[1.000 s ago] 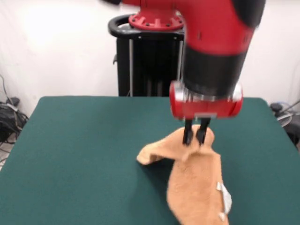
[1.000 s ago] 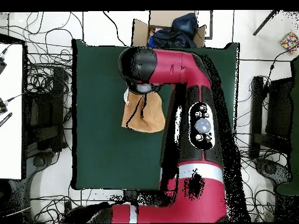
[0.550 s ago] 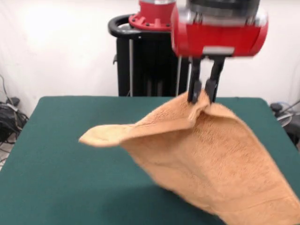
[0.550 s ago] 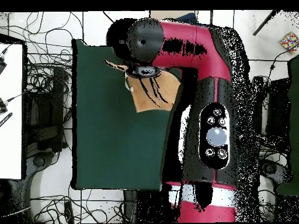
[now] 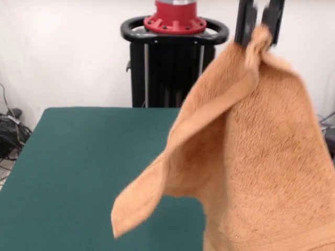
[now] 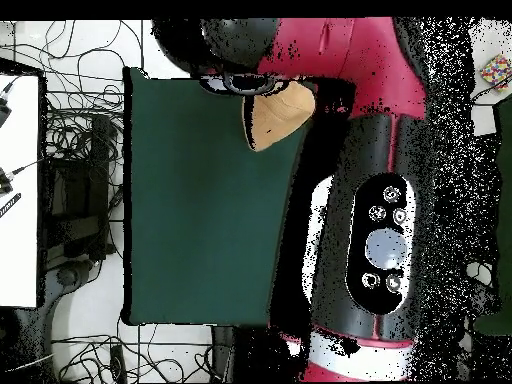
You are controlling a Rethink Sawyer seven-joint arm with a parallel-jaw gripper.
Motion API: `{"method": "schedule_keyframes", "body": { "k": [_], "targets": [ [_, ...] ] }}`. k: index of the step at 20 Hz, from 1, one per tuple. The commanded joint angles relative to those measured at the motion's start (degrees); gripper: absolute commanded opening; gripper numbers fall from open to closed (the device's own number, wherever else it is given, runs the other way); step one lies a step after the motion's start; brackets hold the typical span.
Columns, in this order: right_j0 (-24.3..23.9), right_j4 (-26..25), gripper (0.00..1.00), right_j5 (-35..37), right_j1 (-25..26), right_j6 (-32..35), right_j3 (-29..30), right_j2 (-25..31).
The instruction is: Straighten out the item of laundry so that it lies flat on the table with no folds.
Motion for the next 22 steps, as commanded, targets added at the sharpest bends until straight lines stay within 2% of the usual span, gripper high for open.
{"method": "schedule_keyframes", "body": {
  "k": [1, 3, 5, 7, 12, 14, 16, 22],
  "targets": [
    [0.9, -3.0, 0.0, 23.3, 6.6, 2.2, -25.6, 7.0],
    [0.6, -3.0, 0.0, 26.0, 6.1, 2.2, -26.8, 6.8],
    [0.3, -1.8, 0.0, 24.9, 3.8, 2.7, -23.5, 5.1],
    [-0.2, -0.2, 0.0, 21.1, -0.8, 2.9, -15.8, 2.5],
    [-2.1, 4.1, 0.0, 9.0, -16.0, 1.3, 12.4, -2.7],
    [-2.0, 4.8, 0.0, 6.8, -20.1, 1.3, 20.1, -4.4],
    [-1.7, 5.3, 0.0, 4.7, -22.7, 1.6, 25.5, -5.6],
    [-0.2, 6.5, 0.0, -1.4, -27.3, 3.9, 36.5, -7.6]
  ]
}}
